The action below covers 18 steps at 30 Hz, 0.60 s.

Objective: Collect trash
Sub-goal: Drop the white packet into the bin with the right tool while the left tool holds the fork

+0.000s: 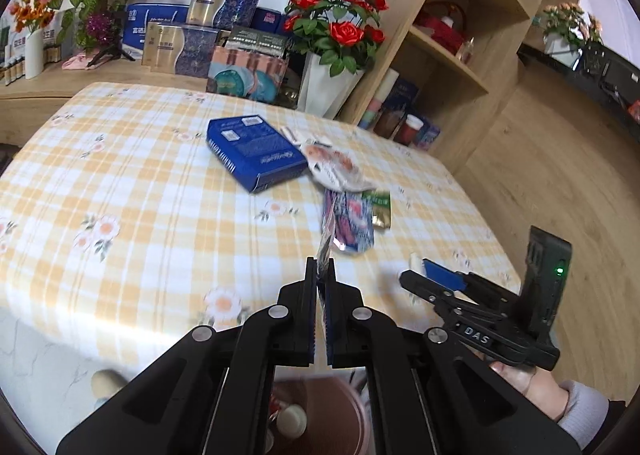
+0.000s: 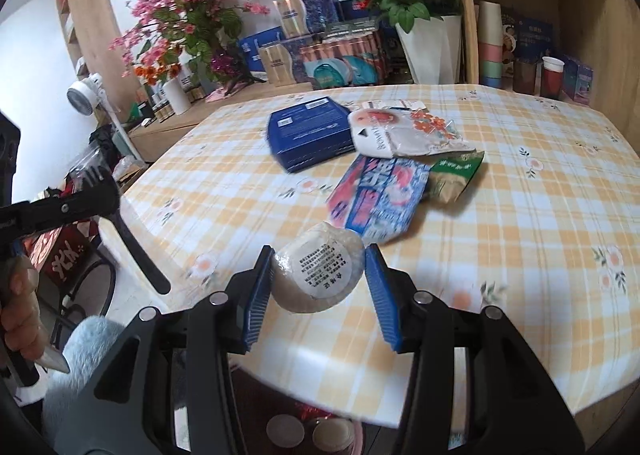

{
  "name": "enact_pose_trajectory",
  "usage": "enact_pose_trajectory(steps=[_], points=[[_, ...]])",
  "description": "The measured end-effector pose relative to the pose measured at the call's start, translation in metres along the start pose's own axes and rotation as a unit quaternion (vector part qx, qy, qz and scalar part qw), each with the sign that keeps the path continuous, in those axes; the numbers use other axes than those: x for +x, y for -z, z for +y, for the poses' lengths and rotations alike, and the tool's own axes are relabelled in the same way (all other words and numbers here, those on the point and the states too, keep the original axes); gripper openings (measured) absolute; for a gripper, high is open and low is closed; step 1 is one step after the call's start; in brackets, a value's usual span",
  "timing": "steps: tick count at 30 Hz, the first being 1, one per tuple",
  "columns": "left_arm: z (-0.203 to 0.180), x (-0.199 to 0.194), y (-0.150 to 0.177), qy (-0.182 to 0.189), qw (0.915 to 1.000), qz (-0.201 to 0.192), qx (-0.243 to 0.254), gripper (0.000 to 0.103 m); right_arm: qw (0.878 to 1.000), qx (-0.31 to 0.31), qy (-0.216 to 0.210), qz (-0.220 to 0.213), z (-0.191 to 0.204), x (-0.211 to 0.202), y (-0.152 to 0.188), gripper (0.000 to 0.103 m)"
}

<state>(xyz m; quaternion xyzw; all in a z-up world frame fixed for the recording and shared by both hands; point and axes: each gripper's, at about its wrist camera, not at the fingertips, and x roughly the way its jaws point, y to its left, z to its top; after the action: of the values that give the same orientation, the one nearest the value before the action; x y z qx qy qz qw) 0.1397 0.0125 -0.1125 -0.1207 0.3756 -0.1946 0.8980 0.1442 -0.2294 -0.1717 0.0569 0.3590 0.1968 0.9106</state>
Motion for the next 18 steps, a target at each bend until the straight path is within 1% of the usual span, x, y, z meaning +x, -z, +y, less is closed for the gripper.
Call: enact_pose_trajectory(steps=[9,18], points=[[-0.006,-0.037,0.036,-0.002,0.9999,0.001,-0.013,0.004,1.0,-0.01,-0.003,0.004,0.02,-0.037,0.043,0.048],[-0.01,-0.058,0.063,-0.008,0.9998,0.007,-0.017,0.004,0.999,-0.006,-0.018,0.03,0.034,-0.046,0.076,0.048]])
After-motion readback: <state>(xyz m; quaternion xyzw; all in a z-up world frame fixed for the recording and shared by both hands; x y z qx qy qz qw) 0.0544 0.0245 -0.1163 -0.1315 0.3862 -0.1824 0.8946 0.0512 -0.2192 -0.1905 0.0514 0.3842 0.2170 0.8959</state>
